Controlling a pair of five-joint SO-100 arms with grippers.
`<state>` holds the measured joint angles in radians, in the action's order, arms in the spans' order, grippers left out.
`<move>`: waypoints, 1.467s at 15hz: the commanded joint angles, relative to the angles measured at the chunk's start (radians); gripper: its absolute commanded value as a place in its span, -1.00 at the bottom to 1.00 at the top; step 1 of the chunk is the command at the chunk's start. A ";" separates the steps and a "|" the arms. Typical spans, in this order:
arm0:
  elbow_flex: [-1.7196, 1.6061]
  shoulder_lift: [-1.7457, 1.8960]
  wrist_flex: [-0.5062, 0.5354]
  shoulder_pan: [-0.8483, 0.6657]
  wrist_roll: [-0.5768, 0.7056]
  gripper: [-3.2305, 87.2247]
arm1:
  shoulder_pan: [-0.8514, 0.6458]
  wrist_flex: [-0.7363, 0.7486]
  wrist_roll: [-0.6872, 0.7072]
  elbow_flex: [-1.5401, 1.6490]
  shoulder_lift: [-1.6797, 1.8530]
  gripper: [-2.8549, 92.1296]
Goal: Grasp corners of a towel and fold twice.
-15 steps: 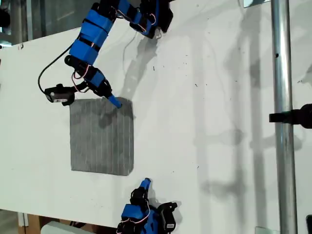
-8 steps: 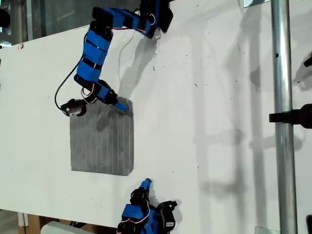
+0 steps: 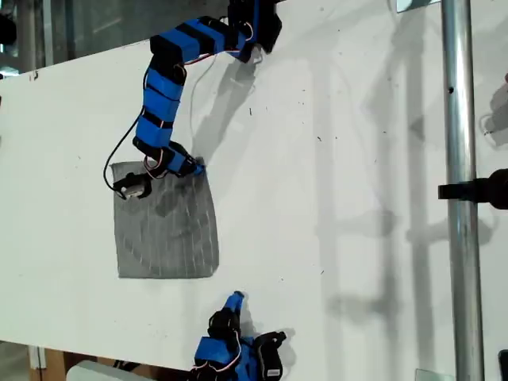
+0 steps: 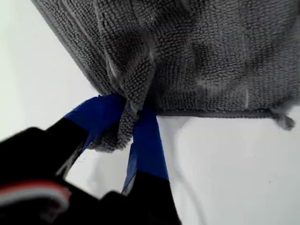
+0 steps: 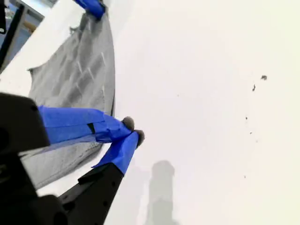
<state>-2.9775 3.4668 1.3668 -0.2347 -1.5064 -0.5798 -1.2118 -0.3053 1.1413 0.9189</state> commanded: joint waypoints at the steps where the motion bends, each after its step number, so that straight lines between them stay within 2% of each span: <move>1: 0.158 -0.064 0.023 -0.040 0.008 -0.99 | -0.005 0.015 0.011 -0.025 0.006 -0.94; 3: 0.336 -0.299 -0.011 -0.087 0.069 -0.99 | 0.000 0.017 0.006 -0.020 0.005 -0.94; 6: 0.767 -0.839 -0.005 -0.210 0.295 -0.99 | 0.005 0.018 0.003 -0.009 0.009 -0.94; 7: 0.937 -1.012 0.032 -0.261 0.400 -0.99 | 0.006 0.018 0.003 -0.008 0.011 -0.94; 9: 1.316 -1.339 0.186 -0.362 0.611 -0.96 | 0.011 0.023 0.000 -0.003 0.015 -0.94; 10: 1.502 -1.497 0.273 -0.400 0.709 -0.77 | 0.014 0.025 -0.002 0.000 0.015 -0.94; 11: 1.621 -1.598 0.302 -0.431 0.799 -0.48 | 0.014 0.025 -0.003 0.003 0.018 -0.94; 12: 1.698 -1.660 0.298 -0.463 0.874 -0.38 | 0.014 0.028 -0.005 0.008 0.020 -0.94; 14: 1.763 -1.721 0.307 -0.531 0.948 -0.26 | 0.014 0.029 -0.008 0.014 0.023 -0.94; 19: 1.687 -1.747 0.299 -0.612 1.081 -0.30 | 0.012 0.032 -0.009 0.023 0.029 -0.94; 22: 1.578 -1.832 0.216 -0.558 1.062 -0.30 | 0.012 0.032 -0.009 0.025 0.029 -0.94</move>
<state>-1.3729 1.6506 1.6245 -0.8299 -0.4280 -0.5722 -1.1950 -0.3053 1.1612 0.9235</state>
